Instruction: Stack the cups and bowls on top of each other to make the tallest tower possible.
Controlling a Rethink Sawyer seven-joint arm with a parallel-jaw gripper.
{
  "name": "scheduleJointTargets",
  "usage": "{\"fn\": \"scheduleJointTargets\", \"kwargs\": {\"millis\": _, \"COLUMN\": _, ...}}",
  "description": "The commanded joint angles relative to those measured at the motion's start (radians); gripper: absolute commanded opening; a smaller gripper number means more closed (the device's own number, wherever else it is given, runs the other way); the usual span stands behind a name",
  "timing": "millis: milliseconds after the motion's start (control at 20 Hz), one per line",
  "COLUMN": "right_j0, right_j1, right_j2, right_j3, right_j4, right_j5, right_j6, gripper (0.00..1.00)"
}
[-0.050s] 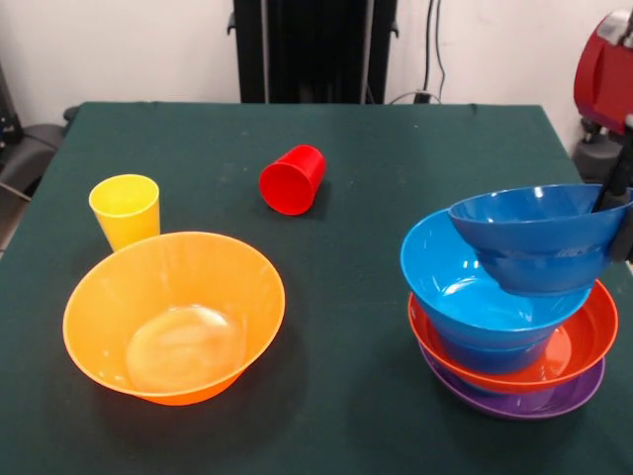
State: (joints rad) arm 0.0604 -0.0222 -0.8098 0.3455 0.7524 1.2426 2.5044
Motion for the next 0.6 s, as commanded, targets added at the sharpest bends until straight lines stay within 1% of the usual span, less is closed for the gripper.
{"fn": "scheduleJointTargets", "kwargs": {"millis": 50, "right_j0": 0.037, "right_j1": -0.022, "right_j2": 0.117, "right_j3": 0.206, "right_j4": -0.046, "right_j5": -0.077, "right_j6": 0.175, "gripper": 0.0}}
{"fn": "scheduleJointTargets", "kwargs": {"millis": 600, "right_j0": 0.074, "right_j1": -0.05, "right_j2": 0.143, "right_j3": 0.33, "right_j4": -0.032, "right_j5": -0.163, "right_j6": 0.16, "gripper": 0.0}}
